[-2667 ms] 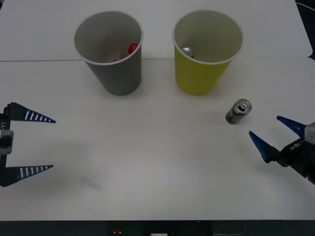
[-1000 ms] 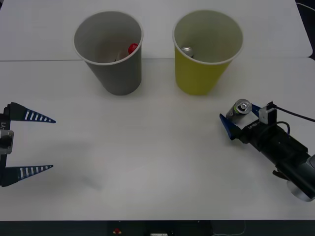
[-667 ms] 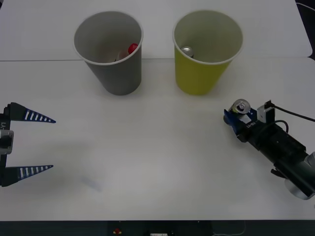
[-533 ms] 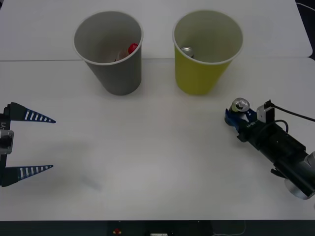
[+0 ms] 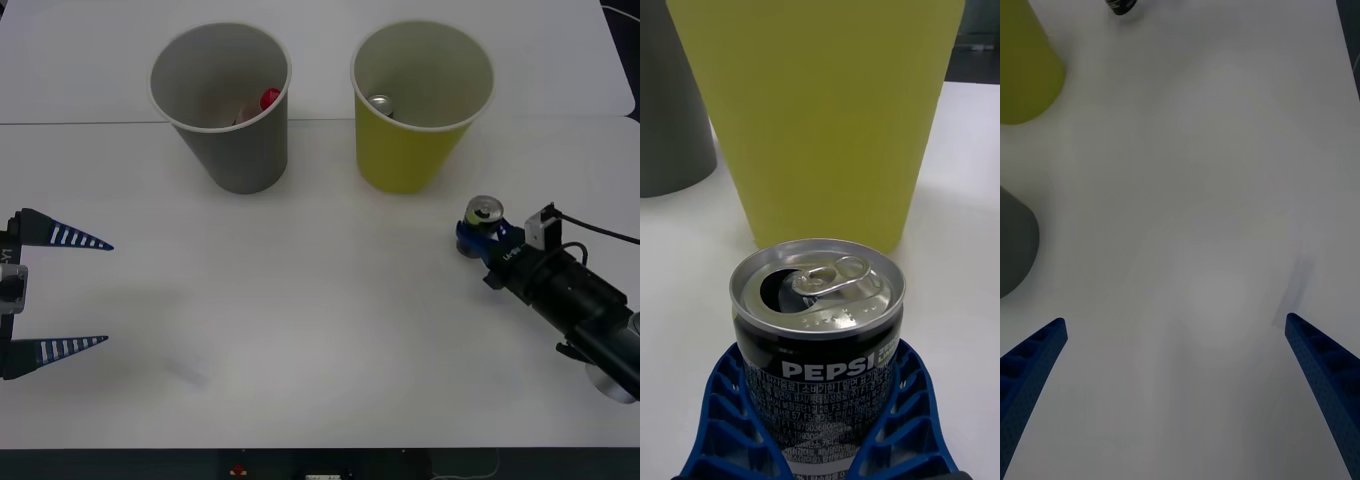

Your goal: Put the can into the green bin and the plastic bottle into the gray bin

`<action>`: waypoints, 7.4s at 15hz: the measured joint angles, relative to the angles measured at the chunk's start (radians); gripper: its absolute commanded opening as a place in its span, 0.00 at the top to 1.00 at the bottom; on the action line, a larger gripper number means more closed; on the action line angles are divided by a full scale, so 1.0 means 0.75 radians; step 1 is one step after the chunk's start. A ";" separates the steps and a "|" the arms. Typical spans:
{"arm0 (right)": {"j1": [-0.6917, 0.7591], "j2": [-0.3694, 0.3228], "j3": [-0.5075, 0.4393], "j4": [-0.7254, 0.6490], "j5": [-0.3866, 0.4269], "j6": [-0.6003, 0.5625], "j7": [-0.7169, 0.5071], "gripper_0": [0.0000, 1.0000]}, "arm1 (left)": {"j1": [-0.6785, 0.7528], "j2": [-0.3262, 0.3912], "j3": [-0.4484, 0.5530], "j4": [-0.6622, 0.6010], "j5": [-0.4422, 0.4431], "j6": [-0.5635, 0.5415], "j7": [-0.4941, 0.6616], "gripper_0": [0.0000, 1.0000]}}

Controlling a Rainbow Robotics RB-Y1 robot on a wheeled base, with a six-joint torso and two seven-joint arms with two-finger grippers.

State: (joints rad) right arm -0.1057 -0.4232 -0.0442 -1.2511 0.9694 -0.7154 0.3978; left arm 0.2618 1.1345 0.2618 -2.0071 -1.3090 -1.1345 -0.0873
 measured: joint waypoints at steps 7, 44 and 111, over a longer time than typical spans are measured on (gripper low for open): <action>0.124 -0.175 0.089 -0.297 0.002 0.068 -0.268 1.00 | 0.000 0.000 0.000 0.000 0.000 0.000 0.000 0.00; -0.693 -0.555 -0.020 -0.696 1.199 -0.648 -2.324 1.00 | 0.000 0.000 0.000 0.000 0.000 0.000 0.000 0.00; 0.587 -0.643 -0.439 -0.954 0.245 -0.609 -0.611 0.00 | 0.000 0.000 0.000 0.000 0.000 0.000 0.000 0.00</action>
